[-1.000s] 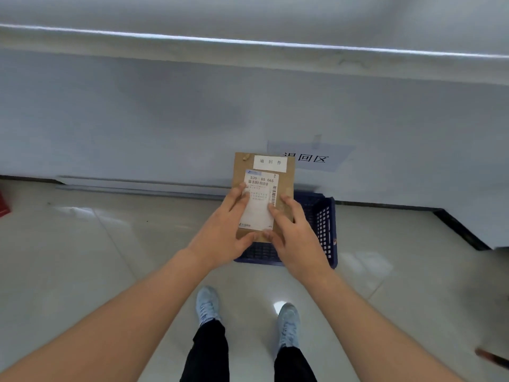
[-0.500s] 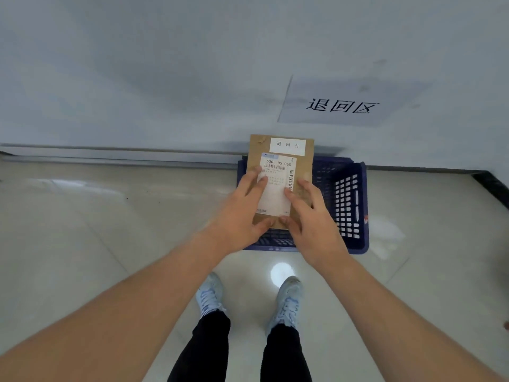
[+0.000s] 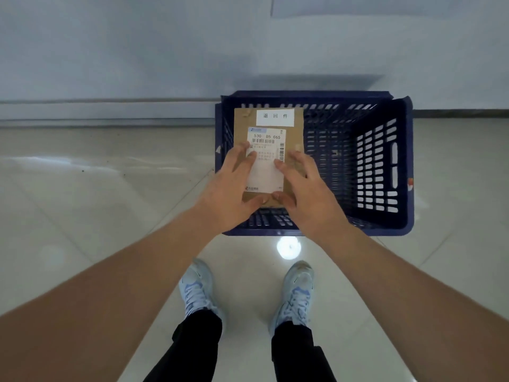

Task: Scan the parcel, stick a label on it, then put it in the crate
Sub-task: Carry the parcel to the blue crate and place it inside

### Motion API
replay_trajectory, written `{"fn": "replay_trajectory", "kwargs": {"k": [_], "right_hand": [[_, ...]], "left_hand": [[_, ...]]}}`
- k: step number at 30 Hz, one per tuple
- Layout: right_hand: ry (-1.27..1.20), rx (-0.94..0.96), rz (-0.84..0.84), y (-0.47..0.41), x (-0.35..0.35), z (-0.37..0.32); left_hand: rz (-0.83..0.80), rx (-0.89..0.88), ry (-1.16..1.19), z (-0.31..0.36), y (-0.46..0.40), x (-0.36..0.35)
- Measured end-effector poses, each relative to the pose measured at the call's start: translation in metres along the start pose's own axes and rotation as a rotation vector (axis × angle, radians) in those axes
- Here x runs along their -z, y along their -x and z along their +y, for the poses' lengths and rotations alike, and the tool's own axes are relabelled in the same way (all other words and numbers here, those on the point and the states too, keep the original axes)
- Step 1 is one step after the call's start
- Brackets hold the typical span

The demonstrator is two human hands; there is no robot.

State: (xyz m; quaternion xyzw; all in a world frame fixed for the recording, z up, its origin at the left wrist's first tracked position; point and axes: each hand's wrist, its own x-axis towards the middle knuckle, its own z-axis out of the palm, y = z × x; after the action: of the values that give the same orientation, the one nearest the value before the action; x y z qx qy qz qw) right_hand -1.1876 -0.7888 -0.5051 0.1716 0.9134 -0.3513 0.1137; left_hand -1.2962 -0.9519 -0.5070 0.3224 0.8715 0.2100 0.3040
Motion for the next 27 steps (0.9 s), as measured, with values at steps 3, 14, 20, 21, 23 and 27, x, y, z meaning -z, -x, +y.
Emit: {"fn": "replay_trajectory", "kwargs": {"k": [3,14,20,21,23,27], "right_hand": [[0.016,0.021,-0.020,-0.018,-0.021,0.020],[0.027,0.043,-0.086,-0.063,-0.098,0.095],[-0.003,-0.005,-0.129,-0.076,-0.118,0.123],[-0.004,-0.013,-0.142,-0.079,-0.121,0.126],[0.010,-0.019,-0.168,-0.084,-0.126,0.132],[0.046,-0.007,-0.181,-0.095,-0.136,0.141]], "left_hand": [[-0.006,0.027,0.036,-0.020,-0.016,-0.021],[-0.118,0.086,0.027,-0.068,-0.072,-0.106],[-0.189,0.156,0.005,-0.076,-0.095,-0.136],[-0.194,0.172,0.014,-0.078,-0.099,-0.141],[-0.195,0.203,0.024,-0.081,-0.107,-0.149],[-0.183,0.224,-0.019,-0.083,-0.117,-0.159]]}}
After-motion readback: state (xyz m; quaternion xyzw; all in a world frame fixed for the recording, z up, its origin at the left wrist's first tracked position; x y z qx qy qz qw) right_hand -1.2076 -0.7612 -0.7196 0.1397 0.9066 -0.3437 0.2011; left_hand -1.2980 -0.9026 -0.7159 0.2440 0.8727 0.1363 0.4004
